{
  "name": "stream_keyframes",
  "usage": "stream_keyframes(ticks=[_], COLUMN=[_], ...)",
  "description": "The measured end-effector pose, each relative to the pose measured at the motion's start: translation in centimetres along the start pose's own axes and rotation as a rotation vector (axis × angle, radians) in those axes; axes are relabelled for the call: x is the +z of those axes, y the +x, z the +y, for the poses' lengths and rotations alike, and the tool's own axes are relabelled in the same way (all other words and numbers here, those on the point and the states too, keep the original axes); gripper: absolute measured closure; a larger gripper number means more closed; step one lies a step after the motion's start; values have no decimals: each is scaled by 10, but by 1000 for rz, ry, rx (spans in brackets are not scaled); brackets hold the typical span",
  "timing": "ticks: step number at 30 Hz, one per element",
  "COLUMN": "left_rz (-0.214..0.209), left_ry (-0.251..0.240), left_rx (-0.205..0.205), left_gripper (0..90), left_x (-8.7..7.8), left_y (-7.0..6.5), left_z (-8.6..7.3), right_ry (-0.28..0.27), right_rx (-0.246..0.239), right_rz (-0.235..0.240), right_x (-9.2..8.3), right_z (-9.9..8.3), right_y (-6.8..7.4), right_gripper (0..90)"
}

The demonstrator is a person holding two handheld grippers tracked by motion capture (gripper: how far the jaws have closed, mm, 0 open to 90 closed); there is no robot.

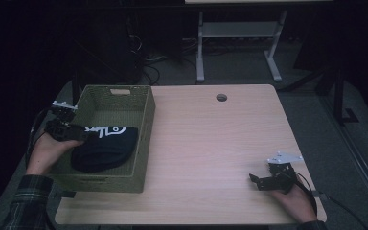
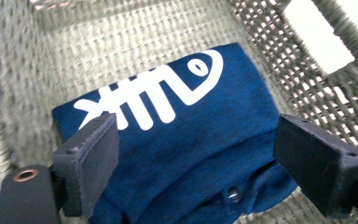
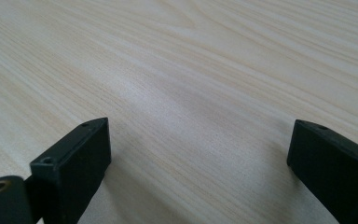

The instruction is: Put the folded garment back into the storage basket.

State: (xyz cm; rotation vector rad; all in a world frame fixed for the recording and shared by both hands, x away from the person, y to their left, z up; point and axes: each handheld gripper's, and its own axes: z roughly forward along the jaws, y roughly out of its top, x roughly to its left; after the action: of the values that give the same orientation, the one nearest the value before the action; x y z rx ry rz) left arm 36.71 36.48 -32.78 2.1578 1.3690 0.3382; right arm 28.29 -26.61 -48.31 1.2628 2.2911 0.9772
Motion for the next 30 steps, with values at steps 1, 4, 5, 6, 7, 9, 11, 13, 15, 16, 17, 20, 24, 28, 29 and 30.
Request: stream_keyframes(ticks=[1, 4, 5, 6, 7, 9, 11, 13, 15, 16, 17, 20, 24, 28, 29, 30], left_rz=[-1, 1, -2, -4, -9, -21, -34, -46, -54, -60, -67, -80, -97, -112, -116, -125], left_ry=[0, -12, -15, -21, -27, -41, -52, -53, -57, -59, -61, -65, -70, -85, -90, -95], left_rx=[5, 26, 33, 38, 44, 52, 60, 70, 86, 95, 98, 118, 146, 167, 173, 175], left_gripper=[137, 133, 131, 131, 131, 131, 131, 131, 131, 132, 132, 132, 132, 132, 133, 133], left_x=[0, 3, 4, 6, 7, 10, 14, 18, 22, 24, 25, 30, 35, 39, 40, 40], left_y=[-3, -15, -20, -24, -28, -35, -42, -49, -57, -61, -65, -76, -95, -115, -121, -126], left_z=[1, 6, 9, 11, 14, 18, 22, 25, 31, 33, 35, 40, 46, 51, 52, 52], right_ry=[0, 3, 2, 2, 2, 2, 3, 2, 2, 2, 2, 2, 2, 2, 3, 3], right_rx=[2, 5, 4, 4, 3, 5, 6, 4, 4, 5, 4, 4, 5, 6, 5, 5], right_rz=[0, 1, 1, 1, 1, 1, 2, 1, 1, 1, 1, 1, 1, 1, 1, 1], right_x=[0, 0, 0, 0, 0, 0, 0, 0, 0, 0, 0, 0, 0, 0, 0, 0], right_z=[0, 0, 0, 0, 0, 0, 0, 0, 0, 0, 0, 0, 0, 0, 0, 0], right_y=[0, 0, 0, 0, 0, 0, 0, 0, 0, 0, 0, 0, 0, 0, 0, 0], right_gripper=[56, 56, 56, 56, 56, 56, 56, 56, 56, 56, 56, 56, 56, 56, 56, 56])
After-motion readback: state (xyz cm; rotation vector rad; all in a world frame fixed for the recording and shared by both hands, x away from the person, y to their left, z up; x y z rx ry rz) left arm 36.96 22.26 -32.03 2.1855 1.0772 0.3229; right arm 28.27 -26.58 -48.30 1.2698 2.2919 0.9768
